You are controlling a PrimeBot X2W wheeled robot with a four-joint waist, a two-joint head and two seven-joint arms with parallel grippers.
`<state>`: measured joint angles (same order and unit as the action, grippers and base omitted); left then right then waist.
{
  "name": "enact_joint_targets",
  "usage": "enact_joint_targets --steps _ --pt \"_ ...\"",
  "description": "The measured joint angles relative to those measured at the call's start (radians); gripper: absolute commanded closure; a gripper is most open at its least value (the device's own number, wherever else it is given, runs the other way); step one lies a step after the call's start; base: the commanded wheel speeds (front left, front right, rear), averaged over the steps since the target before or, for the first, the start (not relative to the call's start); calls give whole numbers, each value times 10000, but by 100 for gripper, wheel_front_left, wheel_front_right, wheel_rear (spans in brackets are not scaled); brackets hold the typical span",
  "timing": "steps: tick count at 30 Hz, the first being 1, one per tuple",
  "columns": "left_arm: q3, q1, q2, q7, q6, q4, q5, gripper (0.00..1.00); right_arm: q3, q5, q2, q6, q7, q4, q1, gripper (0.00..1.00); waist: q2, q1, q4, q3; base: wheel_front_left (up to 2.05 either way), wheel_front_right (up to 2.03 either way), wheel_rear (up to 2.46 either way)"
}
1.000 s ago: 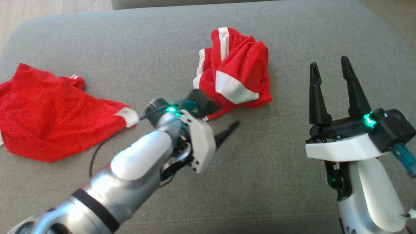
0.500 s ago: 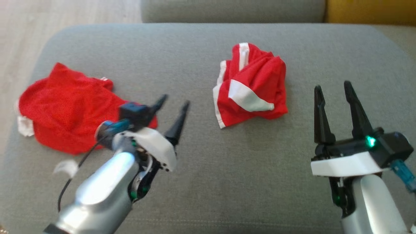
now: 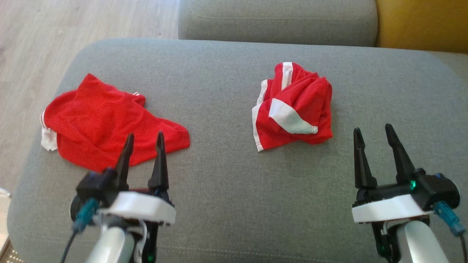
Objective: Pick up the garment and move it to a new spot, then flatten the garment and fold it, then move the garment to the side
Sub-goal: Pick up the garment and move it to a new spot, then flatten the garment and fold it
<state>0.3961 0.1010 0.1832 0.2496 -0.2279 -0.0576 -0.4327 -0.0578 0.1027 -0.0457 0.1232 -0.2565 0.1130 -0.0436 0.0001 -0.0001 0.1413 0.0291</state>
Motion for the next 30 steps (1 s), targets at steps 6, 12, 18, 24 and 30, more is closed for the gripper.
enact_joint_targets --steps 6,12,18,24,30 --pt "-928 -798 -991 0 915 219 930 0 -61 0 -2 -2 0 82 136 0 0 0 69 67 0 0 0" --pt "-1421 -738 -1252 0 1563 117 1337 0 -640 -709 0 -2 167 497 -128 0 0 0 203 429 0 0 0" --pt "-1471 -397 -1306 0 1762 -123 1212 0 -821 -2190 -8 -2 299 1806 -1251 0 0 0 531 871 0 0 0" --pt "-1373 -278 -1325 0 1521 -10 673 0 -685 -3212 -10 0 374 3120 -2037 0 0 0 967 1178 0 0 0" --pt "-1246 -107 -1331 0 1486 50 669 0 -224 -3772 -17 0 364 3893 -2423 0 0 0 1254 1328 0 0 0"
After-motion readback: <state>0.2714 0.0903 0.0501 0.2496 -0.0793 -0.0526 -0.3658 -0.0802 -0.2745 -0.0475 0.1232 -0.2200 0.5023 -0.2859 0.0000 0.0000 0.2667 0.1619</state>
